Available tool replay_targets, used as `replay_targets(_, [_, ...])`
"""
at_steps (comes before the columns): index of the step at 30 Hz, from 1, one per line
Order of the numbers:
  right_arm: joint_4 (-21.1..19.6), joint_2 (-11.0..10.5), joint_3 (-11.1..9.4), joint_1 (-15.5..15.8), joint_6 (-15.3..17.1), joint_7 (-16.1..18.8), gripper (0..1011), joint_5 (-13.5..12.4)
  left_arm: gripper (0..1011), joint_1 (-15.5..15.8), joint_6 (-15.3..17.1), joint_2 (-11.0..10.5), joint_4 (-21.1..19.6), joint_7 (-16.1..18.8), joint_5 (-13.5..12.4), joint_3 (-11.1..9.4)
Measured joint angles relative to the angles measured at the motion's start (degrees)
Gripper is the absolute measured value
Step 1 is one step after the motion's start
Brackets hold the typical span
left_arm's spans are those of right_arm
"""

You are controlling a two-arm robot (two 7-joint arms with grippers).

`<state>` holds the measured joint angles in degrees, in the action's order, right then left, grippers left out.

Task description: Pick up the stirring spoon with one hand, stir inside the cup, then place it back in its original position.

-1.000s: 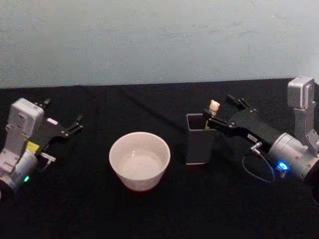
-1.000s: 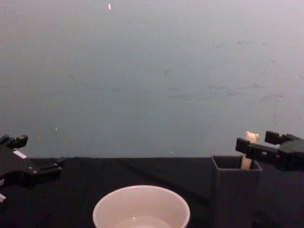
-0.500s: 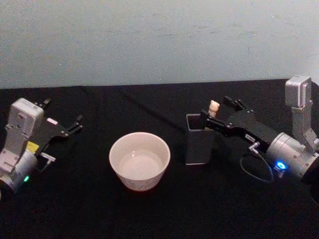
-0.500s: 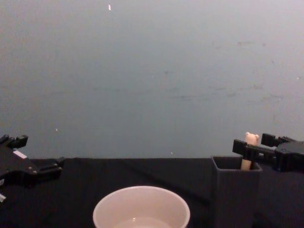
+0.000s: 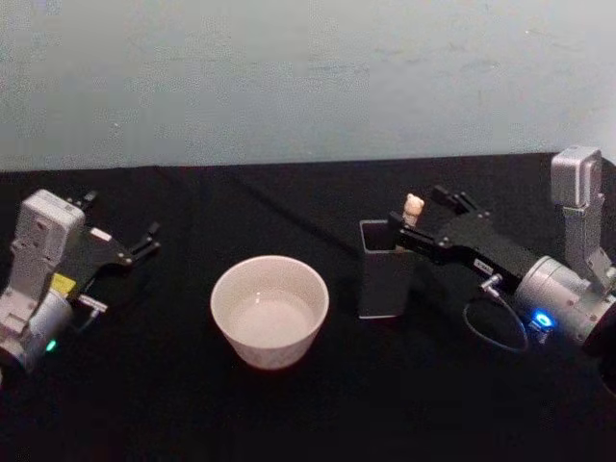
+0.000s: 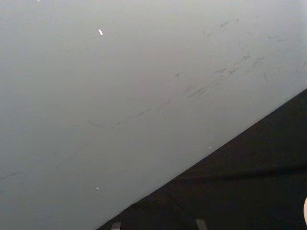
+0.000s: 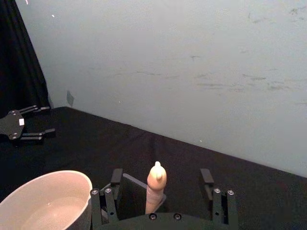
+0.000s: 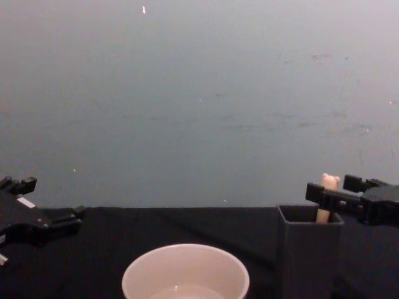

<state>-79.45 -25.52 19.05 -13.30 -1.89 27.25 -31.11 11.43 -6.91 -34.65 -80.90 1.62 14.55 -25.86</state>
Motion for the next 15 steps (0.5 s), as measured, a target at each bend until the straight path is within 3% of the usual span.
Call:
replay_targets(6, [0.0,0.0,0.0,0.0,0.0,0.0,964,0.0,1001,0.0,0.0,0.0,0.0,0.0,0.0,0.0])
replay_targets(15, [-0.1,-0.1,0.0,0.1,-0.1,-0.1,732,0.1,1002,0.0,0.0,0.0,0.0,0.0,0.0,0.0])
